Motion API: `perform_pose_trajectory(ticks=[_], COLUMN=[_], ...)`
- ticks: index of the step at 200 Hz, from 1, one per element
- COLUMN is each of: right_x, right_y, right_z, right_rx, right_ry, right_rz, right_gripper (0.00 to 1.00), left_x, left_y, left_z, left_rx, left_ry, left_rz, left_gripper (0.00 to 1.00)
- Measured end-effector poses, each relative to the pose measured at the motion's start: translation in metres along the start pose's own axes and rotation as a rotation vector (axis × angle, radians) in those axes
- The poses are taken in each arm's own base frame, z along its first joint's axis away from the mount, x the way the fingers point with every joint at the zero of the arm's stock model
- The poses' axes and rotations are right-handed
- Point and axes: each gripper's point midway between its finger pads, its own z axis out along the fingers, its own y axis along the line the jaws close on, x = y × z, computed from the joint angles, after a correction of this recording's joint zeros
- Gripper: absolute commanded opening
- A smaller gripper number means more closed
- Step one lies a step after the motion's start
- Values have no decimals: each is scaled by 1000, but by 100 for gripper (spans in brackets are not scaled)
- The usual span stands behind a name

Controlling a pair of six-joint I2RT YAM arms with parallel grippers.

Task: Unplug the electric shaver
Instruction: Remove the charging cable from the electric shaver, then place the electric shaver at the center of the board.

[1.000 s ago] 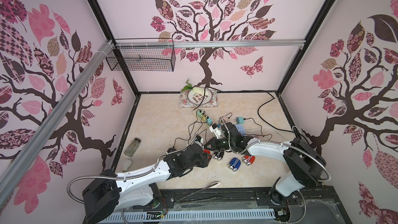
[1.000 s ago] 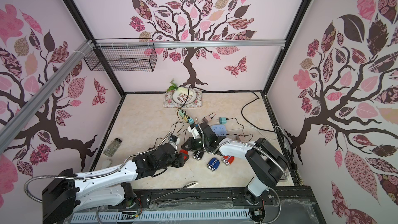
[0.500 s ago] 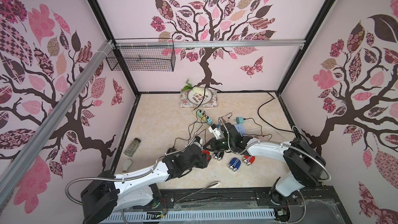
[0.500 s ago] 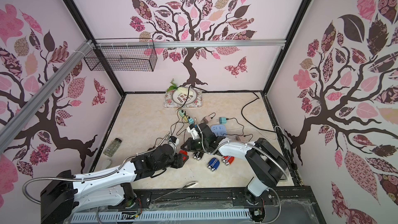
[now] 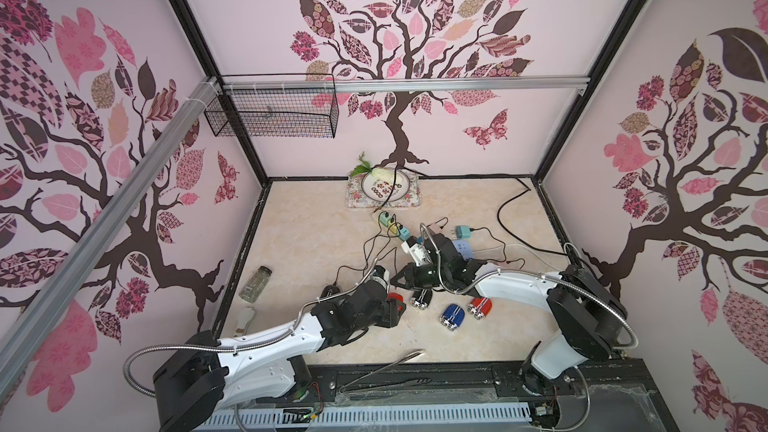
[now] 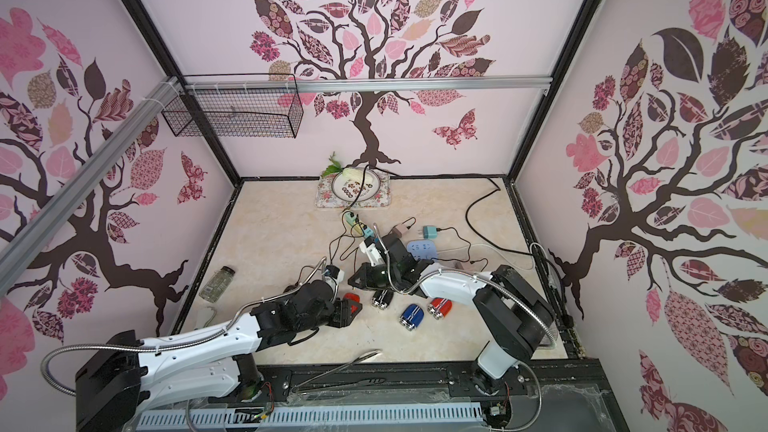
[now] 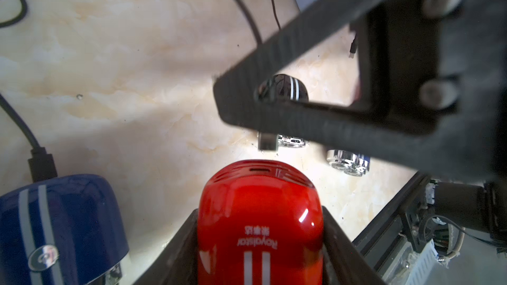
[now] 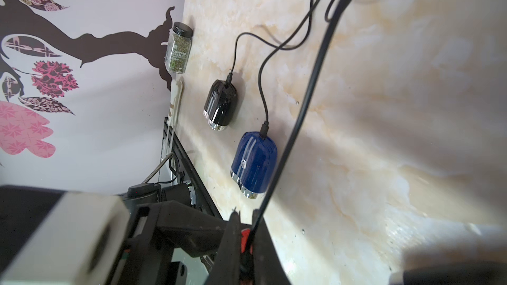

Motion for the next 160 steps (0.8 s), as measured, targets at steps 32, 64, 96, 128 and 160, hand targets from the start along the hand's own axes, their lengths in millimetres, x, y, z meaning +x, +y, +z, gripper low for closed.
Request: perform_pose_trajectory(ticks=[32,64,96,128,160], right_x=[-10,-13,-18,-25,-23], right_y=[7,7,1,-9,-19], right_z=[-2,-3,-6,-10,-11], right_rx=[-15,-13,-1,25,62], right_ry=[-22,-27,-40,-60,-60], right_rz=[-16,-21,-13,-4,2], right_gripper=[8,8,8,8,9], left_x=[8,9,11,16,33], left_y=[4,5,7,13,32], left_z=[0,0,0,5,16], left_rx=[-12,-15,-22,-54,-140], left_ry=[32,39,44,66,137], left_rz=[2,2,2,4,14], left_gripper=[0,0,0,0,0])
